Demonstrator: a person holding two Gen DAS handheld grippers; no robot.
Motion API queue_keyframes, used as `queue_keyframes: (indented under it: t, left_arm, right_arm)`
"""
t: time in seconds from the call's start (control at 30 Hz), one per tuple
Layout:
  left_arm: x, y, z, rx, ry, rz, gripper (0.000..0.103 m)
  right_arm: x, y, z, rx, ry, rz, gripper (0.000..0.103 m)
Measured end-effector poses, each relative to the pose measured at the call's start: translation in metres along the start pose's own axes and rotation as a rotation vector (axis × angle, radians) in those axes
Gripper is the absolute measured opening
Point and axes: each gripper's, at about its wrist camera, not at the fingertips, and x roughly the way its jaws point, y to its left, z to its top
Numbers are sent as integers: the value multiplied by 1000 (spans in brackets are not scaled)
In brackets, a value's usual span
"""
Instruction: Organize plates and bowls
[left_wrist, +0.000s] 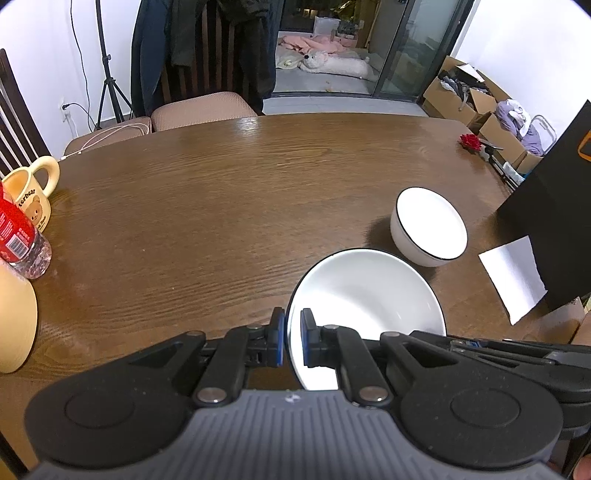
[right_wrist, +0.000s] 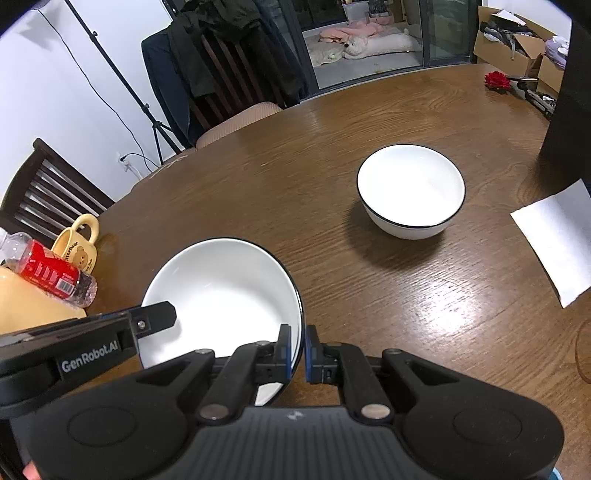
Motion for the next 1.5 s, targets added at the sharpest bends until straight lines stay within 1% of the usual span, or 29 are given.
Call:
queue_keyframes:
  t: [0.43, 1.1, 1.5]
  left_arm:
    - [-23, -18, -19, -3, -12, -3, 9]
    - [-48, -37, -45, -12, -23, -9, 9]
    - [-50, -40, -48, -12, -23, -8, 9]
  right_arm:
    - [-29, -6, -18, -11, -11, 0, 7]
    - [-63, -19, -46, -23, -24, -2, 7]
    - [-66, -23, -50, -22, -24, -1, 7]
